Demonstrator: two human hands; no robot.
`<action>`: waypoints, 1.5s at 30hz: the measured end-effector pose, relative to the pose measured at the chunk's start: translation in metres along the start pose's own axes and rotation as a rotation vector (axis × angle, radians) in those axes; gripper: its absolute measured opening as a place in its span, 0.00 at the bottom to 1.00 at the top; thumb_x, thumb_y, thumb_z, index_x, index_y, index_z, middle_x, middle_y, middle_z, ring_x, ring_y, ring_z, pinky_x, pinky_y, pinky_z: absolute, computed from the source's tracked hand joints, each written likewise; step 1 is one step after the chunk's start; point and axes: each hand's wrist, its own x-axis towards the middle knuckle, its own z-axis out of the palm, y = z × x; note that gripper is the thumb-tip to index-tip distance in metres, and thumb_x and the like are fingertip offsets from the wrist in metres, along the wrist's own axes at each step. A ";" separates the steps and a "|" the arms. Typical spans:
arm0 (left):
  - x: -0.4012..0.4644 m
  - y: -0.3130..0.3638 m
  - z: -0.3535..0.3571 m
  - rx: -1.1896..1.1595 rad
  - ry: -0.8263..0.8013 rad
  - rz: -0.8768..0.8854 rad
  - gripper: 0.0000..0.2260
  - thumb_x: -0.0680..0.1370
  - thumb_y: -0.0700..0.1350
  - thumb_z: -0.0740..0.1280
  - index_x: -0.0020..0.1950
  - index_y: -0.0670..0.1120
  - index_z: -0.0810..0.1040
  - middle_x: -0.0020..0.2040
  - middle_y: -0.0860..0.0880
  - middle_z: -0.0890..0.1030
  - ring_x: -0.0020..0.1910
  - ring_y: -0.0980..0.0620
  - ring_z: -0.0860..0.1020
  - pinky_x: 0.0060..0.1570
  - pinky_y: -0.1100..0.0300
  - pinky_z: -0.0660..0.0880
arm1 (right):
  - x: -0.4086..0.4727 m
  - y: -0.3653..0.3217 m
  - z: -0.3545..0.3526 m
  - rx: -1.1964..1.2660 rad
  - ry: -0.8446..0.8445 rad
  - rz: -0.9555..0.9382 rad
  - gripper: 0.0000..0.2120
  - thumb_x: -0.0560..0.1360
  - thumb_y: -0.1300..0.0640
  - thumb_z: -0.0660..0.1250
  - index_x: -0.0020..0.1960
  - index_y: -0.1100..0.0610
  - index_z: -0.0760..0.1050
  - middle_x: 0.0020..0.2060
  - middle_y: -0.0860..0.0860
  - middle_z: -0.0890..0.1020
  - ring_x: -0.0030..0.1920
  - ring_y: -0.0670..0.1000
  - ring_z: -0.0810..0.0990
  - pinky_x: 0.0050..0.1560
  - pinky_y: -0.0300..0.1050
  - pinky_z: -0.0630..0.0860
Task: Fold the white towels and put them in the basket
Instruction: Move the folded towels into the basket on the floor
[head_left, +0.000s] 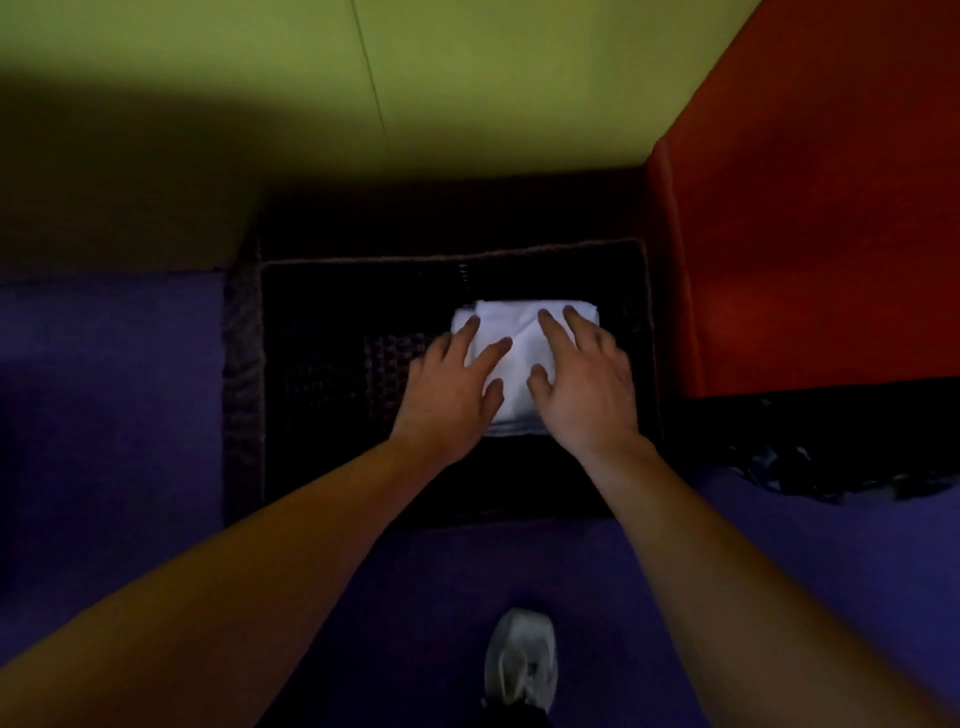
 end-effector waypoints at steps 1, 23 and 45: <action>-0.010 0.005 -0.018 0.023 0.026 0.009 0.24 0.83 0.54 0.60 0.79 0.56 0.63 0.81 0.44 0.58 0.76 0.39 0.62 0.69 0.41 0.65 | -0.006 -0.008 -0.012 0.019 0.029 -0.026 0.31 0.79 0.49 0.62 0.80 0.48 0.58 0.79 0.51 0.59 0.77 0.54 0.59 0.76 0.53 0.58; -0.305 0.009 -0.386 -0.094 0.562 -0.412 0.16 0.79 0.45 0.68 0.67 0.48 0.78 0.70 0.48 0.74 0.68 0.45 0.72 0.64 0.47 0.71 | -0.149 -0.302 -0.280 0.353 0.201 -0.562 0.22 0.77 0.58 0.66 0.70 0.55 0.73 0.68 0.53 0.75 0.68 0.55 0.73 0.68 0.55 0.69; -0.535 -0.270 -0.488 -0.168 0.695 -0.684 0.15 0.79 0.44 0.69 0.65 0.48 0.79 0.66 0.48 0.76 0.65 0.45 0.73 0.64 0.47 0.70 | -0.256 -0.668 -0.183 0.373 0.034 -0.817 0.19 0.78 0.59 0.65 0.69 0.55 0.74 0.64 0.50 0.77 0.64 0.52 0.75 0.64 0.53 0.73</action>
